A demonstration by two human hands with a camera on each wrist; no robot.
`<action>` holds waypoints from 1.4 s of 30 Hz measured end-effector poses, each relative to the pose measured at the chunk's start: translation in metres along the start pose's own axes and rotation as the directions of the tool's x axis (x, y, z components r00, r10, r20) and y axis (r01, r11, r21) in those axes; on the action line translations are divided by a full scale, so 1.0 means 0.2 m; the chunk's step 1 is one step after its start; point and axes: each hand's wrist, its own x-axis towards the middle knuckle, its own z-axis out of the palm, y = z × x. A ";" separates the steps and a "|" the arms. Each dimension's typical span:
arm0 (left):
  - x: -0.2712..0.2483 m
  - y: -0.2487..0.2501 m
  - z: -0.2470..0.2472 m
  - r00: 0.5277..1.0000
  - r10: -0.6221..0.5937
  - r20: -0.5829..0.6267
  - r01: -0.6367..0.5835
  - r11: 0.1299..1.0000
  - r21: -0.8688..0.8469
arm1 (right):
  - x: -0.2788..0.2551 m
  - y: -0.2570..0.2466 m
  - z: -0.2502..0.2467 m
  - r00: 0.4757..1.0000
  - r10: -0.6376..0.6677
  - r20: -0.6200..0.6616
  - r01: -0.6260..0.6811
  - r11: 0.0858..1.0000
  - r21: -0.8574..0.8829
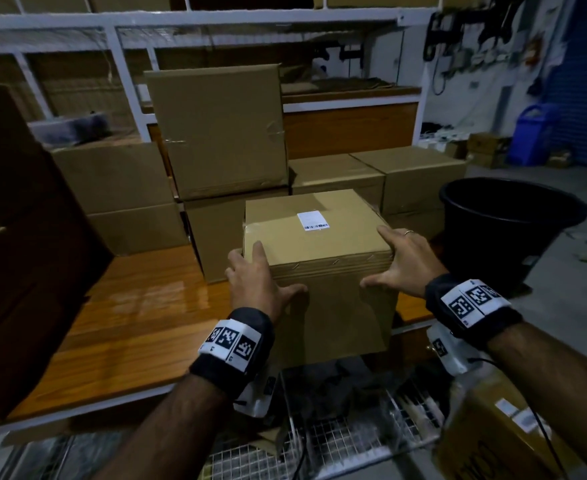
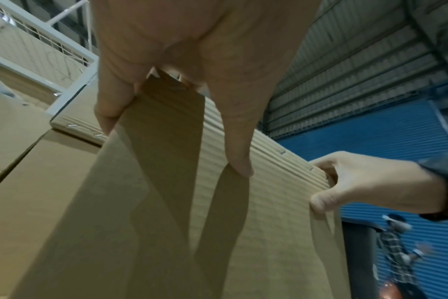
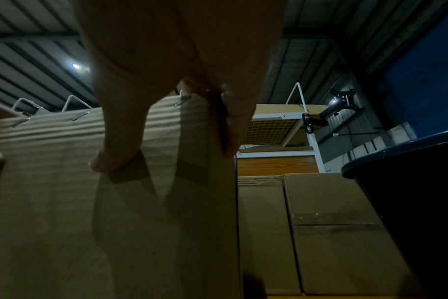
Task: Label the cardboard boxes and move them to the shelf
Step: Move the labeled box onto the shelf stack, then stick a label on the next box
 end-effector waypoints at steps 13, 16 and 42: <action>-0.02 0.16 0.11 0.997 -0.035 -0.068 0.042 0.995 0.093 | 0.15 0.24 -0.01 0.990 -0.131 0.049 0.131 0.991 -0.014; 0.00 0.17 0.11 0.998 0.040 -0.043 -0.031 0.978 0.208 | 0.16 0.25 -0.01 0.975 -0.217 0.042 0.219 0.974 -0.053; 0.27 0.26 -0.22 0.894 0.161 0.418 -0.327 0.871 0.365 | 0.46 0.07 -0.28 0.913 -0.264 0.312 0.324 0.932 -0.161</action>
